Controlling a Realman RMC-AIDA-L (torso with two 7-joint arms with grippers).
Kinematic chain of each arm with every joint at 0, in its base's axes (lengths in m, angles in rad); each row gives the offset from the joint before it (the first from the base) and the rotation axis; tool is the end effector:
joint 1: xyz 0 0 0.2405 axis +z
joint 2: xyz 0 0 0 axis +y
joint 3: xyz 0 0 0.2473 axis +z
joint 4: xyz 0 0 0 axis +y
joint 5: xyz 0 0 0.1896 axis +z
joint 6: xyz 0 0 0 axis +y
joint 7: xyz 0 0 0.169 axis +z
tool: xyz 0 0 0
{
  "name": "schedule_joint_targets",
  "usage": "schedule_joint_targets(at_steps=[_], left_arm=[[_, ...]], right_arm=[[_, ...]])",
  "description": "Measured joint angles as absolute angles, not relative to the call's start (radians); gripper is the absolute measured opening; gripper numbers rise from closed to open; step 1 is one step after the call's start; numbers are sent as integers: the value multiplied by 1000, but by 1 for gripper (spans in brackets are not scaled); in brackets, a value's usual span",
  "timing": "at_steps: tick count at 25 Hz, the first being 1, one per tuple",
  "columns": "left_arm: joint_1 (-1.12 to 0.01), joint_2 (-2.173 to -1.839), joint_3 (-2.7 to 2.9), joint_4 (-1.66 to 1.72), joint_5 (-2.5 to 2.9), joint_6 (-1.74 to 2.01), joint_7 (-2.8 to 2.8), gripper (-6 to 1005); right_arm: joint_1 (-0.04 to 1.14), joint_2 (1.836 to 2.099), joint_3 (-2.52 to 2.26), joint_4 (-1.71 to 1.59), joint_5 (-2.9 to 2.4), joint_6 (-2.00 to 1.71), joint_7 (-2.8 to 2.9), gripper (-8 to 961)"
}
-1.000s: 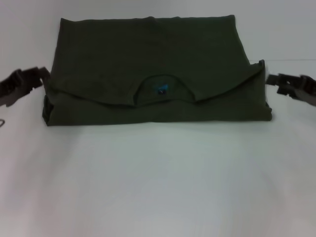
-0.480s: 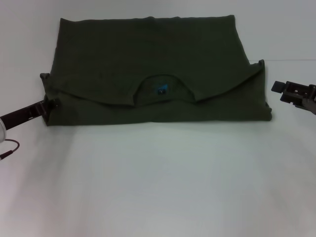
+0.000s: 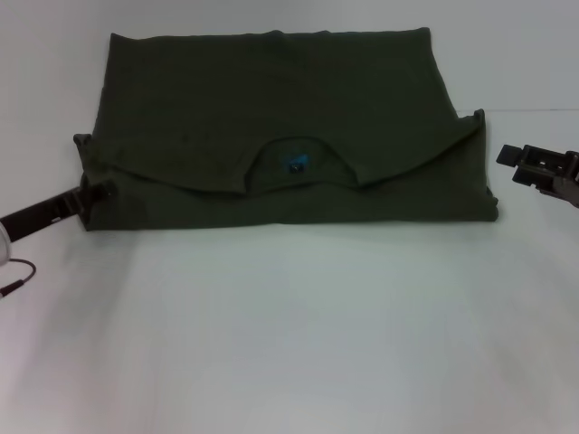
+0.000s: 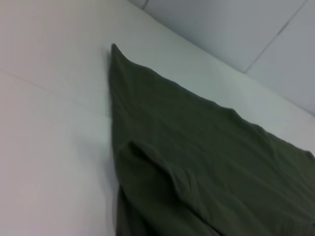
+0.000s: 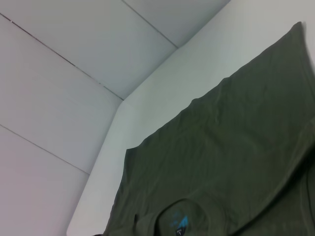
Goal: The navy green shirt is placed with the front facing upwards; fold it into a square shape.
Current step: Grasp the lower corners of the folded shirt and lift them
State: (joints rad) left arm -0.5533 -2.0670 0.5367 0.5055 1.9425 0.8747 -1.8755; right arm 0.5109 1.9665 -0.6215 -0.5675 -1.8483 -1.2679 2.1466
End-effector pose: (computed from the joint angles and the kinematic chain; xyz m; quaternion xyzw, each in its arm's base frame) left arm -0.3257 0.3852 0.0114 -0.6948 -0.5644 -0.2566 0.3646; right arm 0.2880 0.3673 0.0435 -0.7021 0.5931 0.3362 0.2055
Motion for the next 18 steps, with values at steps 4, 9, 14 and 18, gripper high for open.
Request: schedule_joint_targets(at_steps=[4, 9, 14, 18], left_arm=[[-558, -2073, 541, 497, 1942, 869, -1849, 613], [-566, -2077, 550, 486, 1943, 843, -1844, 643], [-575, -2079, 557, 466, 1943, 823, -1833, 636], [-577, -2082, 577, 459, 1942, 807, -1829, 606]], right_arm=[[511, 1967, -621, -567, -1848, -1265, 2148, 665], [511, 1967, -621, -567, -1847, -1264, 2148, 665], [507, 1967, -620, -567, -1847, -1263, 2149, 665], [502, 1967, -615, -567, -1847, -1264, 2149, 665]])
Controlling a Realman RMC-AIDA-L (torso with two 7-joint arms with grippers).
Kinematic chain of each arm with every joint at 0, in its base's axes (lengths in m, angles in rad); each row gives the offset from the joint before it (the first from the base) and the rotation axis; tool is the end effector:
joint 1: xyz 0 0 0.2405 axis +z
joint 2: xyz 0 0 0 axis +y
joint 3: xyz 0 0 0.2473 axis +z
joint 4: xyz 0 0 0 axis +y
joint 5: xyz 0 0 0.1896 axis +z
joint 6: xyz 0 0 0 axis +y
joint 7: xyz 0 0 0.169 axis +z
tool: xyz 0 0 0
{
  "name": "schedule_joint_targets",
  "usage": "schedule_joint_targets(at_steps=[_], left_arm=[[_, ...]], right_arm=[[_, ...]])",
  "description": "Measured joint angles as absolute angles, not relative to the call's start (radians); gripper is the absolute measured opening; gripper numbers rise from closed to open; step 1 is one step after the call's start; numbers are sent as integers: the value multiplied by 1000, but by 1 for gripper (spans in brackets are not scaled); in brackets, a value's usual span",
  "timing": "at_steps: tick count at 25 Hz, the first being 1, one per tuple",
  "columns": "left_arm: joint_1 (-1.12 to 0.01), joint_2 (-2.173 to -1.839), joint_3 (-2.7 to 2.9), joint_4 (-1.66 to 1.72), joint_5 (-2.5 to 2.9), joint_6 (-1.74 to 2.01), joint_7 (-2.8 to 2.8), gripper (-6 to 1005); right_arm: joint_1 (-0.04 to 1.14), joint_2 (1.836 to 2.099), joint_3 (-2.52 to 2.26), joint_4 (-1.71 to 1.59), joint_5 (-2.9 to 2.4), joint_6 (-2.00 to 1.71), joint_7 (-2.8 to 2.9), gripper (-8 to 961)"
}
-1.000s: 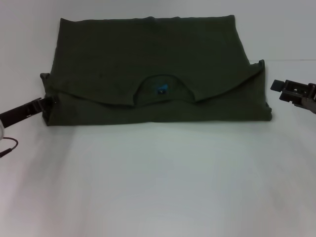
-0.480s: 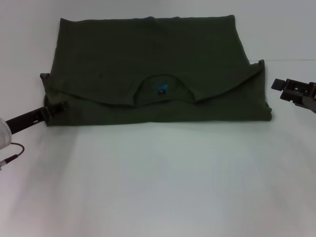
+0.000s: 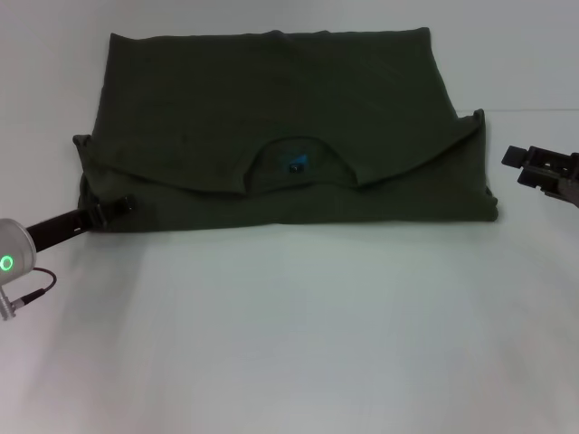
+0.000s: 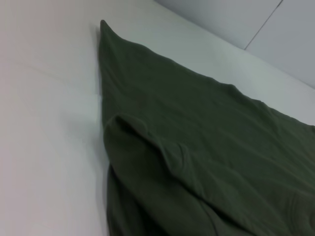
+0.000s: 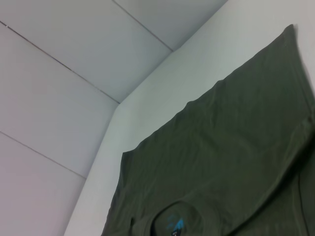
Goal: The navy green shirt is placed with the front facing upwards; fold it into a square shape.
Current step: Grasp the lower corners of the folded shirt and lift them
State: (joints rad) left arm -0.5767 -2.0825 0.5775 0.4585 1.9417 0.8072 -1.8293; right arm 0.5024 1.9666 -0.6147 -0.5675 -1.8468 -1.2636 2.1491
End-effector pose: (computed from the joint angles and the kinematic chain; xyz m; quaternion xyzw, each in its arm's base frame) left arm -0.3229 0.3862 -0.0088 -0.7096 -0.5575 -0.2286 0.3652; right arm 0.2919 0.3656 0.0449 -0.6960 0.5975 0.3385 0.2099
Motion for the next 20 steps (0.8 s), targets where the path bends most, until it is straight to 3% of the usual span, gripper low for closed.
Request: schedule_joint_targets(at_steps=[11, 20], left_arm=[[-565, -2087, 568, 474, 1933, 819, -1841, 521], [-564, -2083, 567, 482, 1933, 832, -1841, 178]], right_arm=[[499, 1966, -599, -568, -1851, -1271, 2144, 664], [511, 1951, -607, -576, -1881, -1272, 2148, 664]])
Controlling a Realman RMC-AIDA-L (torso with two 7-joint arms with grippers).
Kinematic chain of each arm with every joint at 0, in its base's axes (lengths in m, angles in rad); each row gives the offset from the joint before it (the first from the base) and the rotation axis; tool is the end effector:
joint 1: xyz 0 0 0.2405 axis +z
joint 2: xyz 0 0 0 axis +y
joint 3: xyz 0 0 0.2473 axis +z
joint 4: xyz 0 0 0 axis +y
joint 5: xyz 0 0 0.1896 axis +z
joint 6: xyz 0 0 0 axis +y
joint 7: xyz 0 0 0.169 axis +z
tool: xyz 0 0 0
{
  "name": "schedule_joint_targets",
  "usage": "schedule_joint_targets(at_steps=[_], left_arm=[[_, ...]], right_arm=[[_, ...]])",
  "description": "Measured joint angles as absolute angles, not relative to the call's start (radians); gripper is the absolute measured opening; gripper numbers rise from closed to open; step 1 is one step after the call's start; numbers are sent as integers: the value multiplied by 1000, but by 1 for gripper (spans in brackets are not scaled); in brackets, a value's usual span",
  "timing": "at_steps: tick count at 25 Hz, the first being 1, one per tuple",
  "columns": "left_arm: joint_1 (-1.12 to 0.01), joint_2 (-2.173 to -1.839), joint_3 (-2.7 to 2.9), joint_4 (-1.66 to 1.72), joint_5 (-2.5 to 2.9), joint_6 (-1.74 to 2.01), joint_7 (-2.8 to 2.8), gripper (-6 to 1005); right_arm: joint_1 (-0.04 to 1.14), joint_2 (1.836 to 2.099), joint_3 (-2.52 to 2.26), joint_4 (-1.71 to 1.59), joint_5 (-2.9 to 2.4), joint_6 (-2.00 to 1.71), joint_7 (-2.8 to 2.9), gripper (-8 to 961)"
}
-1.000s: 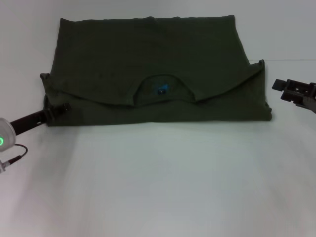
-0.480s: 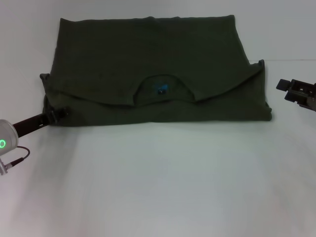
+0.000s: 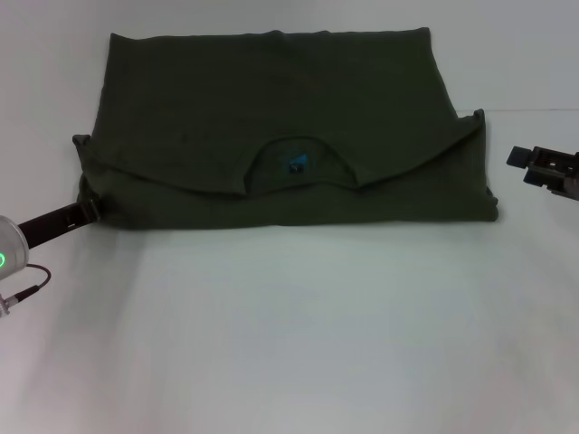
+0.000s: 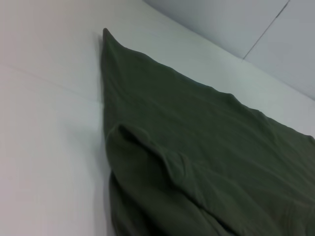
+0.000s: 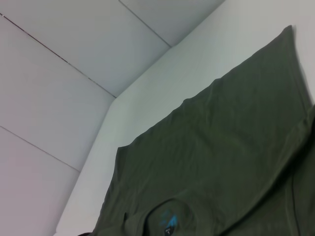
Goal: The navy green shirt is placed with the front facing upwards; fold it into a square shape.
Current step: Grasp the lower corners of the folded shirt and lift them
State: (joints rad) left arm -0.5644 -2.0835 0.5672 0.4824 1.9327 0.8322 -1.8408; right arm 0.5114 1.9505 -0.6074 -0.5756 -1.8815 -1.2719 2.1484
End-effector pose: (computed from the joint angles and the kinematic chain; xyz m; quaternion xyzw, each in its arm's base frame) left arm -0.3226 0.3855 -0.0028 -0.7044 -0.5588 -0.2416 0.3650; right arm 0.2933 0.3676 0.0507 -0.7072 0.5905 0.3238 0.2155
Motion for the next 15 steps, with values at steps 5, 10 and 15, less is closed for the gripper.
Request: schedule_joint_targets(at_steps=[5, 10, 15], left_arm=[[-566, -2077, 566, 486, 1933, 852, -1845, 73], [-571, -2064, 572, 515, 1940, 875, -1921, 29], [-583, -2052, 575, 523, 1944, 884, -1973, 29]], right_arm=[[515, 1930, -613, -572, -1895, -1274, 2164, 665], [557, 1876, -622, -591, -2031, -1272, 2270, 660], [659, 1827, -649, -596, -2262, -1265, 2417, 654]])
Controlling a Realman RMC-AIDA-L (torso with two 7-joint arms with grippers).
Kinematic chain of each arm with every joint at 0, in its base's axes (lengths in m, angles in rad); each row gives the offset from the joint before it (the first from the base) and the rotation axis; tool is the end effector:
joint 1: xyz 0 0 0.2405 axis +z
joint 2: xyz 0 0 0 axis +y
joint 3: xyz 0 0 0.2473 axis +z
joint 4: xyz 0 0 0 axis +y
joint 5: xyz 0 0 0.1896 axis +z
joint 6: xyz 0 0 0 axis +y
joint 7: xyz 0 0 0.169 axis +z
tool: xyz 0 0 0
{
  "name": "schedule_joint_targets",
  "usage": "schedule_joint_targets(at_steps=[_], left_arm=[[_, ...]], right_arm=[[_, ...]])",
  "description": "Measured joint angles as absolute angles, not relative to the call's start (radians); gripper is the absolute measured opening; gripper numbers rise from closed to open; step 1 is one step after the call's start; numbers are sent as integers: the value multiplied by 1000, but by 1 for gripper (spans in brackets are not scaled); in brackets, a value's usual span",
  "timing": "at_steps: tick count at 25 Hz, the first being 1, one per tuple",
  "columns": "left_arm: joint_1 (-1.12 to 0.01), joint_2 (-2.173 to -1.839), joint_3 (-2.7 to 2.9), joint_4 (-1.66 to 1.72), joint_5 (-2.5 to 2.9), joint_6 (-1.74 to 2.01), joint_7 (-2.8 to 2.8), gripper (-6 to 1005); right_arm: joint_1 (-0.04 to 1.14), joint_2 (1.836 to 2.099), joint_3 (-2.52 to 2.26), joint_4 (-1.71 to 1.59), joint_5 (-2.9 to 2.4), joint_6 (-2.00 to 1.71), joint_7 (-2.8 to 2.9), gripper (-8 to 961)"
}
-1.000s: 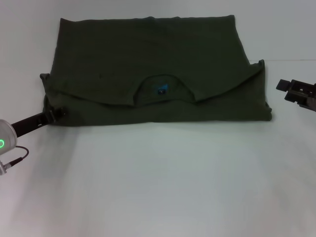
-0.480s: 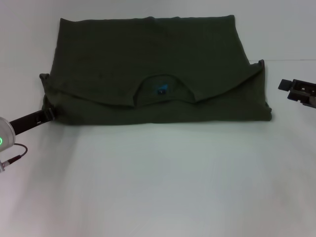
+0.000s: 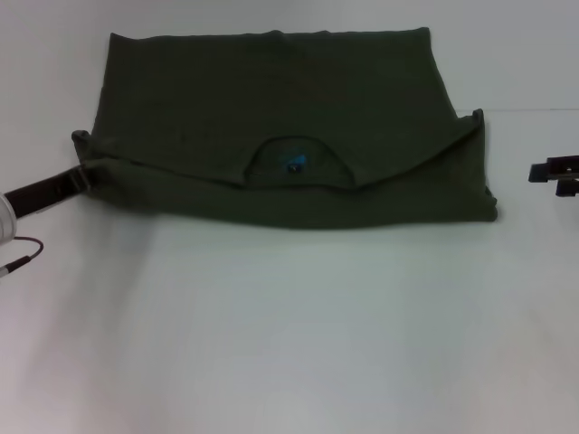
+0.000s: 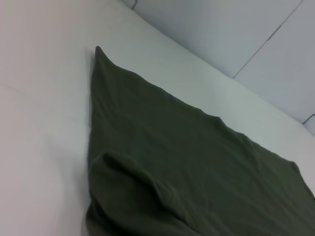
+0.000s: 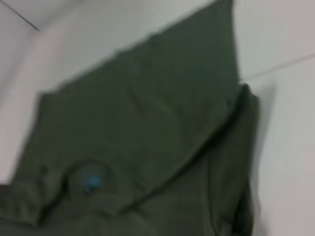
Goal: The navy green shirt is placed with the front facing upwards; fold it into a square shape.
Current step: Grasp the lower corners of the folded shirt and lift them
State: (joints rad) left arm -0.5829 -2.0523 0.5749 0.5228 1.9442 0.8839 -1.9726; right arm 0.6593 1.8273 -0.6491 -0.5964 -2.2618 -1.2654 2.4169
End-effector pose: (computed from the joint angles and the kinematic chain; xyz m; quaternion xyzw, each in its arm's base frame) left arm -0.3118 0.3975 0.0167 -0.6923 -0.5720 -0.2678 0.3491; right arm 0.2991 0.3952 0.0786 -0.7293 0.6217 0.1543 0.2404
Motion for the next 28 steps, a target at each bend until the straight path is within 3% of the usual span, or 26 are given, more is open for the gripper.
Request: schedule_joint_targets(at_steps=[4, 10, 28], left_arm=[[-597, -2049, 575, 525, 1945, 885, -1999, 29], [-598, -2048, 569, 525, 1945, 885, -2010, 29], [-595, -2051, 568, 523, 1938, 876, -2011, 29]], right_arm=[[750, 1851, -669, -594, -2421, -1206, 2478, 649], [839, 1927, -731, -582, -2577, -1080, 2533, 642], [842, 1990, -811, -535, -2586, -934, 2540, 620]])
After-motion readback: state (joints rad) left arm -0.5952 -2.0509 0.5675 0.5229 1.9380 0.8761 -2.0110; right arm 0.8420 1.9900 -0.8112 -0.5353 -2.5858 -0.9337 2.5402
